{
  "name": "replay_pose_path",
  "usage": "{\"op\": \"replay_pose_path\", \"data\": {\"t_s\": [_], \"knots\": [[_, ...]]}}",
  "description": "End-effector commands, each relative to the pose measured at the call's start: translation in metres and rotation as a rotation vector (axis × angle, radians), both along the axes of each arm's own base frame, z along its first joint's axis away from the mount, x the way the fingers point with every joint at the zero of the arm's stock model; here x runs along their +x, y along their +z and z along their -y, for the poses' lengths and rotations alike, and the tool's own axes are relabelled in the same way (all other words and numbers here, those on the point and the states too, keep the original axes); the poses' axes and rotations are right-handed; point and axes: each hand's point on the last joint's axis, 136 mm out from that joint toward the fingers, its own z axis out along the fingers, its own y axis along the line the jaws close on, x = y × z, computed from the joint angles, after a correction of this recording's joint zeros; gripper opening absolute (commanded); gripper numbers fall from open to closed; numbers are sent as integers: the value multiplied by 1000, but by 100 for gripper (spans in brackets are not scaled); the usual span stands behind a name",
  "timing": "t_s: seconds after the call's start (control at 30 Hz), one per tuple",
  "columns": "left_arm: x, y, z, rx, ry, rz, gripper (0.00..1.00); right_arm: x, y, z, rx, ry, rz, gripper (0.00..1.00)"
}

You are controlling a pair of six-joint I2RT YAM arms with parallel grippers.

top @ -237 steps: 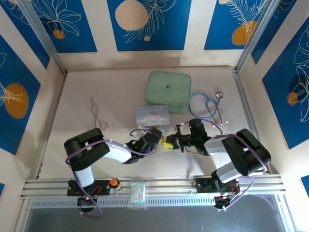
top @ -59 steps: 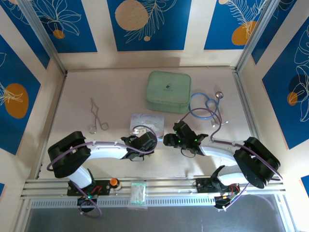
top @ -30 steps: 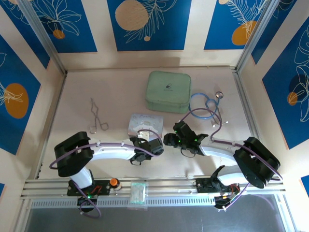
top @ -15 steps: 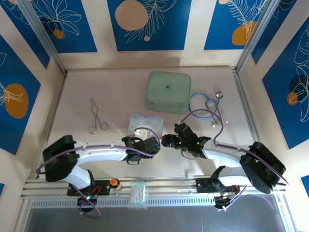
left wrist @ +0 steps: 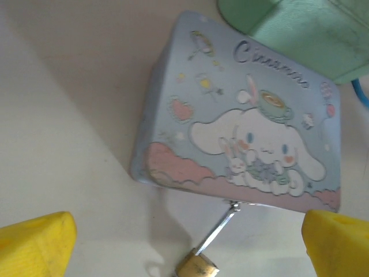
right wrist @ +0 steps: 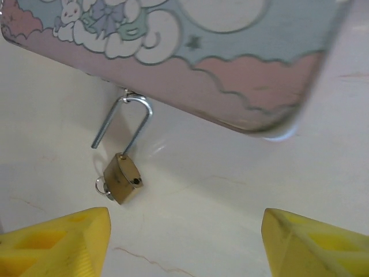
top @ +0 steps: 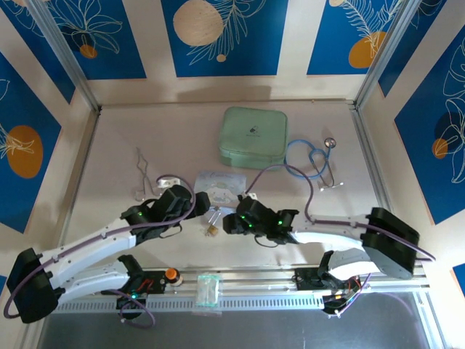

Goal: Unlock the padlock with the key

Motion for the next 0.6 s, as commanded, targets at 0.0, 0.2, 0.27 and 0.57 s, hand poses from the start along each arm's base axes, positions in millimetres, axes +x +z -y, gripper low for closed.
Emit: {"op": "replay_pose_path", "data": {"t_s": [0.0,0.2,0.27,0.57], "knots": [[-4,-6,-1,-43,-25,-18,99,5,-3,-16,-36,-21,0,67],[-9,-17,-18,-47,23,-42,99,6,-25,-40,-96,9,-46,60],[-10,-17,-20,-47,23,-34,99,8,-31,-46,-99,19,-51,57],[-11,-26,-23,-38,35,-50,99,7,-40,-67,-104,63,-70,54]]}}
